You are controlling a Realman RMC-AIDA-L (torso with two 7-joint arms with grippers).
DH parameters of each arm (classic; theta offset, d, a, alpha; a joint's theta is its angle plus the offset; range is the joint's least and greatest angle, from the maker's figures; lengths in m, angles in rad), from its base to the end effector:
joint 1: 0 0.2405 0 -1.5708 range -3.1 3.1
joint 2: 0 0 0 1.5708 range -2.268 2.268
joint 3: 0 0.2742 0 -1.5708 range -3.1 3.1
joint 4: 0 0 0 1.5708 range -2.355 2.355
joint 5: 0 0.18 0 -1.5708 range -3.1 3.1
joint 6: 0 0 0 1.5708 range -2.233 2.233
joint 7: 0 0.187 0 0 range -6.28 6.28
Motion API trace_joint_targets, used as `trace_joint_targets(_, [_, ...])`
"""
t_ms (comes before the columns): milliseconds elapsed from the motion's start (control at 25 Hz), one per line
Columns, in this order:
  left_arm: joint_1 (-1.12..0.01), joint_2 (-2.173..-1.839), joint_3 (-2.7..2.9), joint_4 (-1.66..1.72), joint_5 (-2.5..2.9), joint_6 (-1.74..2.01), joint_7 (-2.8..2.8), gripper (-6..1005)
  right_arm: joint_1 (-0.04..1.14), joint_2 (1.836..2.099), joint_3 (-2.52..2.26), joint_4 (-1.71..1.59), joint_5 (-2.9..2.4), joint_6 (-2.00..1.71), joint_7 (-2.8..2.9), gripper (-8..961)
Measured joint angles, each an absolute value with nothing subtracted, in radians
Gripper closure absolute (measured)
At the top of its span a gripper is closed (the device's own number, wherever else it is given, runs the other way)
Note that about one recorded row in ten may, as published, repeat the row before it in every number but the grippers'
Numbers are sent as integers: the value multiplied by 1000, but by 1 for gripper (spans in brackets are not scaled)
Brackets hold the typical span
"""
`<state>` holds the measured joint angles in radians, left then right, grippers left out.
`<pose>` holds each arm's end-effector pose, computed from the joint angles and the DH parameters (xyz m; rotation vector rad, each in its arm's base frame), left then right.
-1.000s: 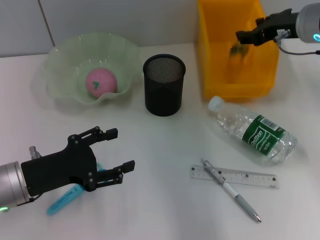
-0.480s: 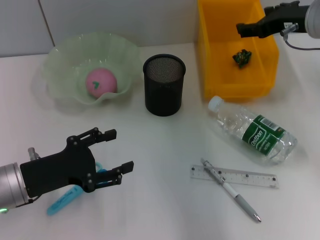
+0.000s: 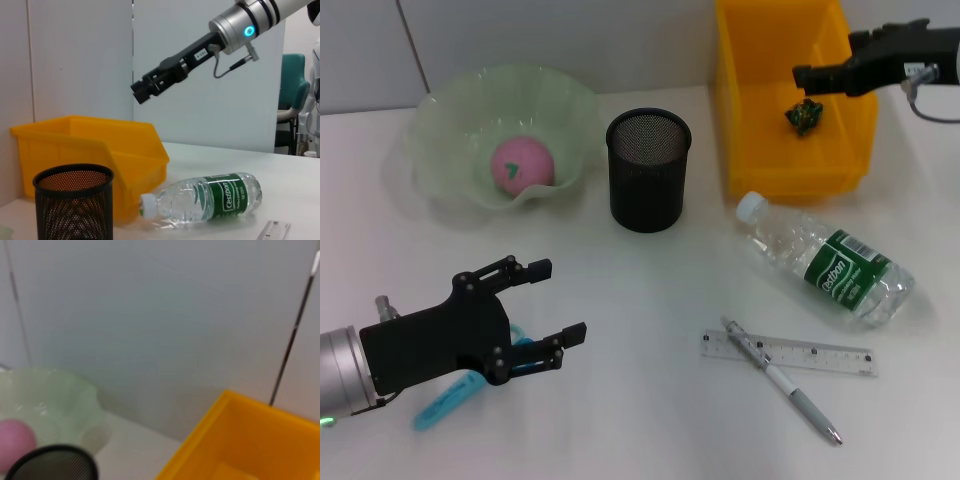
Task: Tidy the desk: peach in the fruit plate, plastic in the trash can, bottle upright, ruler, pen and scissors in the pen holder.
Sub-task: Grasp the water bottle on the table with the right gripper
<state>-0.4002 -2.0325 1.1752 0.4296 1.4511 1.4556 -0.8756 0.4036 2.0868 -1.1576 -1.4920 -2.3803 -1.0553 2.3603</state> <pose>-0.2510 0.2877 -0.0756 -2.6863 -0.2641 -0.8157 0.2195 0.4037 0.0388 -2.1712 0.7242 0.1828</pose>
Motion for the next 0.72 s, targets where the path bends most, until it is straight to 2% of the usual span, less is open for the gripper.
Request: trace_joint_targets(720, [-399,-2037,1172,430,1451,1456,-876,167,338,2088,-1149,-1626,-2308,-1362,2394,113])
